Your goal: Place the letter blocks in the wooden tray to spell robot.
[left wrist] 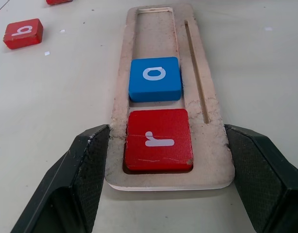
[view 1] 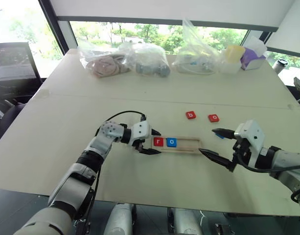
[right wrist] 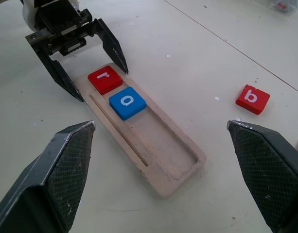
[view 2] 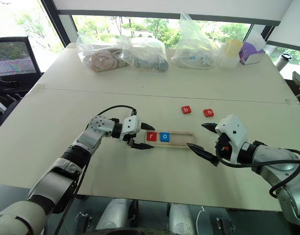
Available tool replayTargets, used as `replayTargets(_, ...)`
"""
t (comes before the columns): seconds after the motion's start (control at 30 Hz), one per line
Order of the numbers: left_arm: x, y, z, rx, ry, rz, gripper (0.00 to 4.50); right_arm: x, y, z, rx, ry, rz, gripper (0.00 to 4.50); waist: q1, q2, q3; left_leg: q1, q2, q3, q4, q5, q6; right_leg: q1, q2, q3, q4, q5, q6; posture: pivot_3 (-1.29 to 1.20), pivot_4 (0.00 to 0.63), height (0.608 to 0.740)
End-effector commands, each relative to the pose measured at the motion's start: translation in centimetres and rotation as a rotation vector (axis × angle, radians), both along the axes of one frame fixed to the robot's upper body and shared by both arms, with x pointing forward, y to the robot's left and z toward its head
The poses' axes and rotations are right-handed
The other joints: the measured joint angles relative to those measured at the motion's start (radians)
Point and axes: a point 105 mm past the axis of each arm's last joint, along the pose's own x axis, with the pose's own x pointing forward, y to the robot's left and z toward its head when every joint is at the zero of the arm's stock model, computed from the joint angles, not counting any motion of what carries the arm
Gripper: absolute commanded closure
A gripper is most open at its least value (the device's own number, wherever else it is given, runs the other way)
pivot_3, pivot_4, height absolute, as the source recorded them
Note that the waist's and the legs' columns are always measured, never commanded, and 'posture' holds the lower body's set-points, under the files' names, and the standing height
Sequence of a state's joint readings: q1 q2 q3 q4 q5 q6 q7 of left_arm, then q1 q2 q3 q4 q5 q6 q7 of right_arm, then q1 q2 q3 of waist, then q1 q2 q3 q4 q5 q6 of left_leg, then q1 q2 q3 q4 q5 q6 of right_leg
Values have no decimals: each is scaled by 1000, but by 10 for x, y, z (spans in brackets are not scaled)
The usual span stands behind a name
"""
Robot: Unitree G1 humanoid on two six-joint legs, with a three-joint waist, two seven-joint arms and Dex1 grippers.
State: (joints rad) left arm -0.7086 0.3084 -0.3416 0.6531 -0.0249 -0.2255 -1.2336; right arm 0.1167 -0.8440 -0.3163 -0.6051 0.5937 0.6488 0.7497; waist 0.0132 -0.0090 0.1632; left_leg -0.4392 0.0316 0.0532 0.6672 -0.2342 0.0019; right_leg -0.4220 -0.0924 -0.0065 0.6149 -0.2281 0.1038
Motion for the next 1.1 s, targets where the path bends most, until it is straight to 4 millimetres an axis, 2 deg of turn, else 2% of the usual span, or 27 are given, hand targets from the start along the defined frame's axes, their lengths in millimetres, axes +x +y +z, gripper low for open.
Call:
replayTargets(0.03, 1, 9, -15, 76, 29, 24, 1383, -3, 5, 8, 1, -38, 14, 0, 0, 0, 0, 0, 0, 0, 0, 0, 0, 0, 0, 0, 0, 0, 0, 0, 150, 740)
replayTargets(0.1, 1, 10, -16, 82, 35, 26, 1383, -3, 5, 8, 2, -39, 14, 0, 0, 0, 0, 0, 0, 0, 0, 0, 0, 0, 0, 0, 0, 0, 0, 0, 150, 740)
replayTargets(0.17, 1, 11, -17, 87, 43, 31, 306, -2, 5, 8, 2, -39, 14, 0, 0, 0, 0, 0, 0, 0, 0, 0, 0, 0, 0, 0, 0, 0, 0, 0, 150, 740)
replayTargets(0.2, 2, 12, -18, 88, 49, 34, 49, -2, 6, 8, 2, -39, 14, 0, 0, 0, 0, 0, 0, 0, 0, 0, 0, 0, 0, 0, 0, 0, 0, 0, 150, 740)
replayTargets(0.4, 3, 24, -22, 109, 69, 70, 49, 1, 6, 8, 5, -51, -2, 0, -1, 0, 0, 0, 0, 0, 0, 0, 0, 0, 1, 0, 0, 0, 0, 0, 150, 740)
replayTargets(0.63, 5, 73, -22, 137, 96, 175, 49, 15, 12, 6, 47, -94, -63, 0, -32, -2, -1, 4, 3, -3, -2, 0, 0, 1, 6, 0, 1, 1, -2, 0, 150, 740)
replayTargets(0.8, 1, 109, -15, 162, 102, 254, 49, 37, 15, -2, 73, -100, -172, 0, -47, -3, -1, 16, 10, -6, -8, 0, 0, 2, 14, 1, 3, 5, -9, 0, 150, 740)
replayTargets(0.9, 0, 127, -8, 155, 96, 314, 49, 59, 17, -5, 103, -119, -280, 0, -57, -2, -1, 18, 15, -5, -10, 0, 0, 0, 19, 1, 3, 8, -13, 0, 150, 740)
replayTargets(0.97, -1, 133, -4, 139, 94, 347, 49, 70, 19, -6, 127, -129, -333, 0, -57, -2, -1, 19, 17, -4, -12, 0, 0, -2, 21, 1, 2, 10, -17, 0, 150, 740)
replayTargets(1.1, -3, 131, 8, 56, 79, 395, 49, 96, 33, -10, 164, -147, -382, 0, -57, -2, -1, 22, 17, -4, -18, 0, 0, -5, 22, 1, 2, 11, -18, 0, 150, 740)
